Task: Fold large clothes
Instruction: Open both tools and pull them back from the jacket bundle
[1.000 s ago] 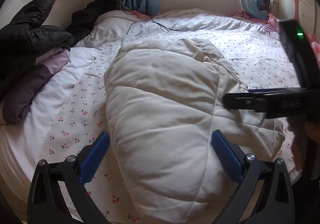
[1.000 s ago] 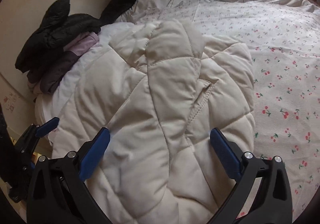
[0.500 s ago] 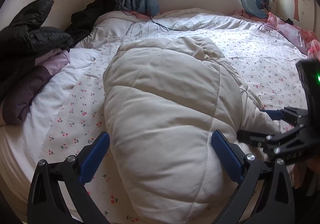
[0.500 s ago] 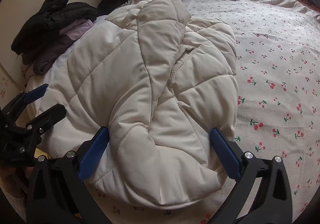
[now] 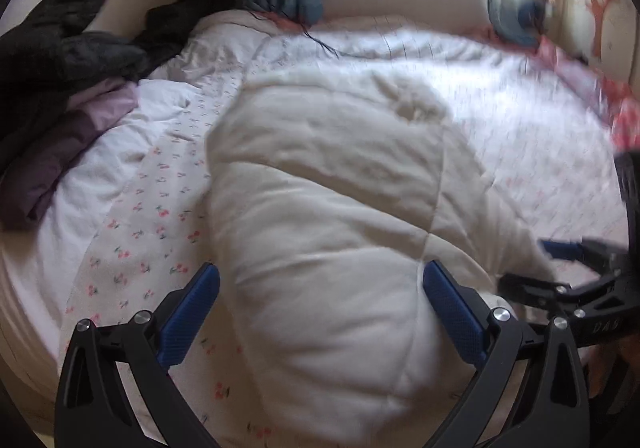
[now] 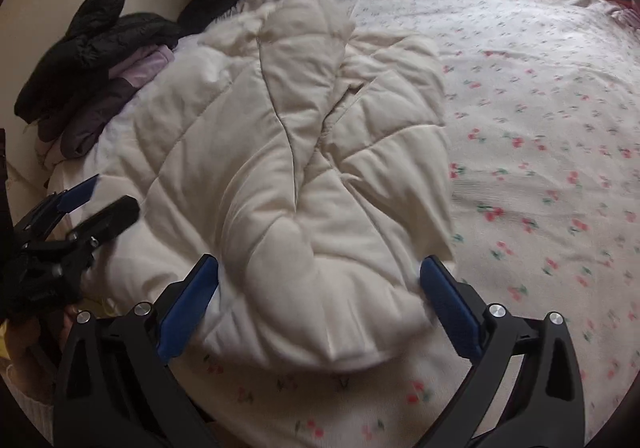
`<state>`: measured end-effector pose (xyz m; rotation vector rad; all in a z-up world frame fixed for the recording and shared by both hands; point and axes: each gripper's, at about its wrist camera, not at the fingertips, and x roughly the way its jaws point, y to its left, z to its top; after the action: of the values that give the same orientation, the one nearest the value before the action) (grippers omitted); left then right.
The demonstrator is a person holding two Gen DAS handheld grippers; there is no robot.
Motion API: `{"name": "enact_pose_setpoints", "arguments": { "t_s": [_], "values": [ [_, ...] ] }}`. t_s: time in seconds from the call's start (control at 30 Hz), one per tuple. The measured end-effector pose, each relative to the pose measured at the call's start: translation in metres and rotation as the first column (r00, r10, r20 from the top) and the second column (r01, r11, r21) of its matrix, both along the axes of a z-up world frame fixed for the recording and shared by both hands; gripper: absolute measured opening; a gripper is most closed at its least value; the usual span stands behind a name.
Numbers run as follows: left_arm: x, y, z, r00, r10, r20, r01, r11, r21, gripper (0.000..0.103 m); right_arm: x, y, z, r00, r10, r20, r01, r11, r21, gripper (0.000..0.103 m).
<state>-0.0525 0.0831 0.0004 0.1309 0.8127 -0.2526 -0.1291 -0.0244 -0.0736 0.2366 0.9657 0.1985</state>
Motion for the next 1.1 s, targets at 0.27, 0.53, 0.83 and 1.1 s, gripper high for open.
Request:
{"name": "enact_pose_setpoints", "arguments": {
  "t_s": [0.27, 0.53, 0.83, 1.1],
  "values": [
    [0.005, 0.013, 0.035, 0.998, 0.006, -0.06, -0.01, 0.998, -0.063, 0.098, 0.003, 0.0, 0.031, 0.999, 0.036, 0.009, -0.036, 0.999, 0.003, 0.096],
    [0.034, 0.008, 0.029, 0.984, 0.021, -0.177, -0.048, 0.988, -0.147, 0.098, 0.065, 0.016, 0.008, 0.995, 0.016, -0.1, -0.028, 0.993, -0.115, 0.096],
    [0.035, -0.012, 0.014, 0.978, 0.037, -0.207, -0.044, 0.999, -0.031, 0.098, 0.025, -0.008, 0.036, 0.999, -0.016, -0.048, 0.015, 1.0, -0.019, 0.096],
    [0.013, -0.005, 0.033, 0.979, 0.101, -0.175, -0.107, 0.994, -0.023, 0.098, 0.0, 0.015, 0.066, 1.0, -0.013, -0.007, 0.011, 0.982, -0.191, 0.096]
  ]
}}
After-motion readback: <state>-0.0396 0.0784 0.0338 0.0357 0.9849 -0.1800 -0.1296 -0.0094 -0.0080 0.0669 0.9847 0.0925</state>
